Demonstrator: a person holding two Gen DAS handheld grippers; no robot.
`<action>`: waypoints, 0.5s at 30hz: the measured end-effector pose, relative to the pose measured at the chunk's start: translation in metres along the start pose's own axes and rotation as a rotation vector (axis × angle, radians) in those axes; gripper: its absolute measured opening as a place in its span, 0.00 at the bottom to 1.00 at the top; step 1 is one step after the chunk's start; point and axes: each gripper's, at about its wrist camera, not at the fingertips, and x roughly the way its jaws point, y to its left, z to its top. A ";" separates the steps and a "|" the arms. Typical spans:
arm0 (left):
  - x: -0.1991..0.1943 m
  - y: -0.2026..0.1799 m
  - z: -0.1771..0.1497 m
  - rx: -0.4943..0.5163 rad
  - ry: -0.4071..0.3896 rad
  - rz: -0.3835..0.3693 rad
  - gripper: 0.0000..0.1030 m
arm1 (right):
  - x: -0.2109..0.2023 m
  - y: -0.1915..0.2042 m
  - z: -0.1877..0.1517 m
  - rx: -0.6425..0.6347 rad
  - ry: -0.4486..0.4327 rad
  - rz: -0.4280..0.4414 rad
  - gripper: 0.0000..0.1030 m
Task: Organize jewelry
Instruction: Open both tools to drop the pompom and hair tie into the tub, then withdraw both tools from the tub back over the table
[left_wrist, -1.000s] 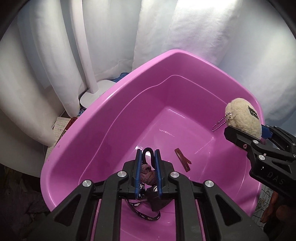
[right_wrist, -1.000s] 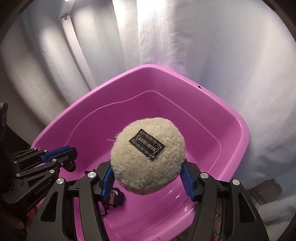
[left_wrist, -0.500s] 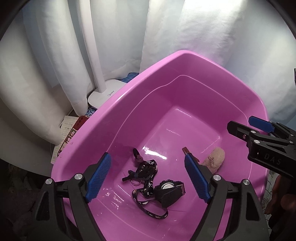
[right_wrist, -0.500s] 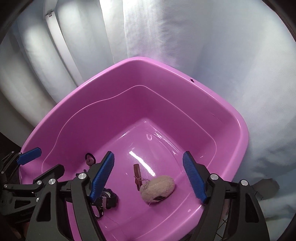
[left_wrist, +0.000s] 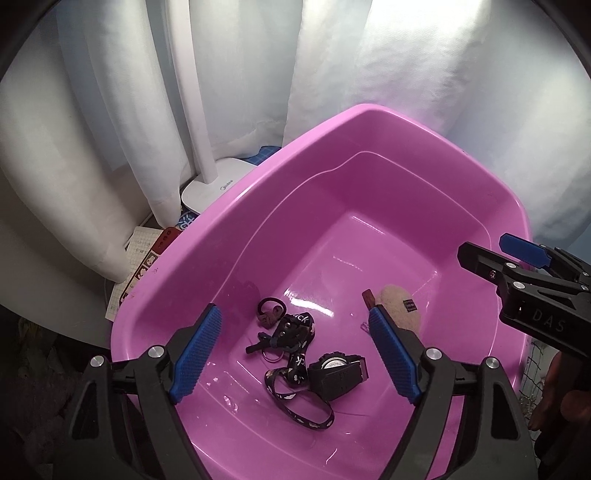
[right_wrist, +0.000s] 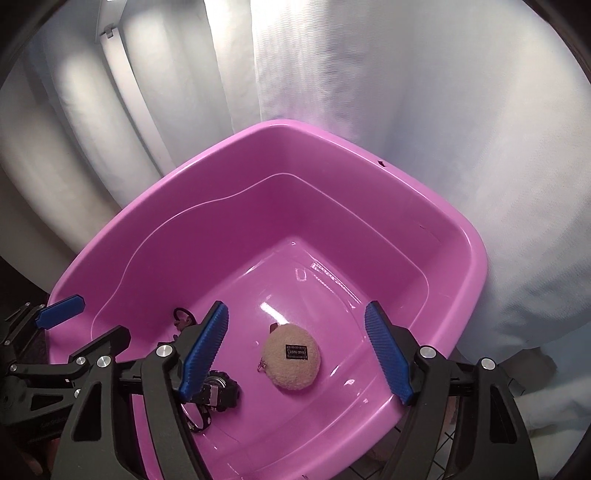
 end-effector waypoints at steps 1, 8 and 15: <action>-0.001 0.000 -0.001 0.000 -0.003 0.002 0.78 | -0.002 0.000 0.000 0.000 -0.004 0.001 0.71; -0.015 -0.002 -0.008 -0.005 -0.021 0.008 0.80 | -0.018 0.003 -0.005 -0.005 -0.030 0.008 0.71; -0.034 -0.007 -0.015 -0.012 -0.050 0.011 0.87 | -0.041 0.001 -0.016 -0.006 -0.062 0.014 0.71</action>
